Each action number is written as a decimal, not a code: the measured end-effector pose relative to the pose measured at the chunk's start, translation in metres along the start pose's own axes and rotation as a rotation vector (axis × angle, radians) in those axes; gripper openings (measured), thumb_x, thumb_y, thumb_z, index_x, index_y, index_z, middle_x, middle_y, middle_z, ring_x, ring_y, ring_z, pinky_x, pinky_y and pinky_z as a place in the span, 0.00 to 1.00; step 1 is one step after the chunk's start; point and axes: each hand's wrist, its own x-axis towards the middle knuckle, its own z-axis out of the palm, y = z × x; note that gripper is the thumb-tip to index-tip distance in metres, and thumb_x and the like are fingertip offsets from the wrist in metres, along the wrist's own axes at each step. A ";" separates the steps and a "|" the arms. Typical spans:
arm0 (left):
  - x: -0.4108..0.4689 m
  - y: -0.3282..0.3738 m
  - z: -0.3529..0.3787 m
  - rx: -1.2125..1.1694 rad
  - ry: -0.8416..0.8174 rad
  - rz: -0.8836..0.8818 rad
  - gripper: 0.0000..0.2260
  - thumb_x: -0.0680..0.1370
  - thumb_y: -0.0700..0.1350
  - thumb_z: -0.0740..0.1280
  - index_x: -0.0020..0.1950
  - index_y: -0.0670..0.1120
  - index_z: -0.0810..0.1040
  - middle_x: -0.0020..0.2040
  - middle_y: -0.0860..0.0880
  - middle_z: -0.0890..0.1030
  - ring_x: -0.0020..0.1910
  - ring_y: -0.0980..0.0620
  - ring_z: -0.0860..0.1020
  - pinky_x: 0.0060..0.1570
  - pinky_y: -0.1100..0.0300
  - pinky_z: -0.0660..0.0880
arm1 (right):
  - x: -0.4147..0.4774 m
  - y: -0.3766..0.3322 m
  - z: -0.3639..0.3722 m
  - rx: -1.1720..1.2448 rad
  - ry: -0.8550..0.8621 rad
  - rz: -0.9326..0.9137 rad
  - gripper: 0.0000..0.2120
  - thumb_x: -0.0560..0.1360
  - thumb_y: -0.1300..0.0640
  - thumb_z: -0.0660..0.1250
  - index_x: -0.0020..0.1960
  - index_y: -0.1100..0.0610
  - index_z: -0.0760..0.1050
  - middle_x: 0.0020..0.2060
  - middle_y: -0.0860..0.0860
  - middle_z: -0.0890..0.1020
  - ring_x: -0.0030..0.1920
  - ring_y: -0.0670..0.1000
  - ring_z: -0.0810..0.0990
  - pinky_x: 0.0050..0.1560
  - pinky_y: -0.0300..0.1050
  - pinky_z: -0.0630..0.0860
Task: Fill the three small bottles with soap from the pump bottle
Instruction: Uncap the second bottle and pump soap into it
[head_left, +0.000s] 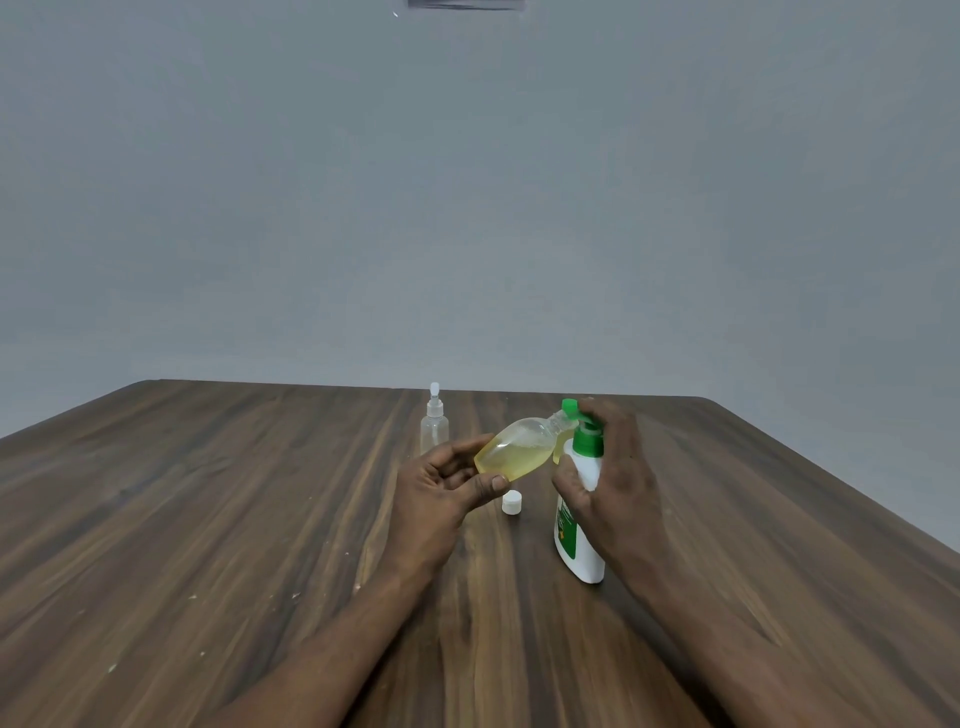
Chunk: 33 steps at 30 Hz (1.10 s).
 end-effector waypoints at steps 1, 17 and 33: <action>0.000 0.000 0.000 0.001 0.000 0.000 0.19 0.70 0.29 0.75 0.59 0.42 0.83 0.51 0.43 0.87 0.52 0.45 0.85 0.49 0.55 0.83 | 0.000 0.000 0.000 0.002 0.000 -0.001 0.28 0.70 0.65 0.72 0.66 0.51 0.69 0.56 0.41 0.72 0.56 0.41 0.74 0.52 0.30 0.70; -0.001 0.002 0.001 0.005 -0.002 0.009 0.19 0.70 0.29 0.75 0.58 0.42 0.83 0.51 0.44 0.87 0.52 0.46 0.85 0.50 0.54 0.83 | 0.000 -0.002 -0.001 0.012 -0.006 0.004 0.26 0.70 0.60 0.69 0.66 0.52 0.69 0.56 0.40 0.72 0.55 0.42 0.75 0.52 0.30 0.69; 0.000 0.000 0.001 -0.007 -0.002 0.006 0.19 0.70 0.29 0.75 0.58 0.42 0.83 0.52 0.44 0.87 0.52 0.46 0.85 0.49 0.56 0.83 | -0.001 0.000 0.000 0.017 0.000 0.008 0.29 0.70 0.64 0.72 0.68 0.51 0.68 0.58 0.41 0.71 0.56 0.46 0.76 0.52 0.41 0.75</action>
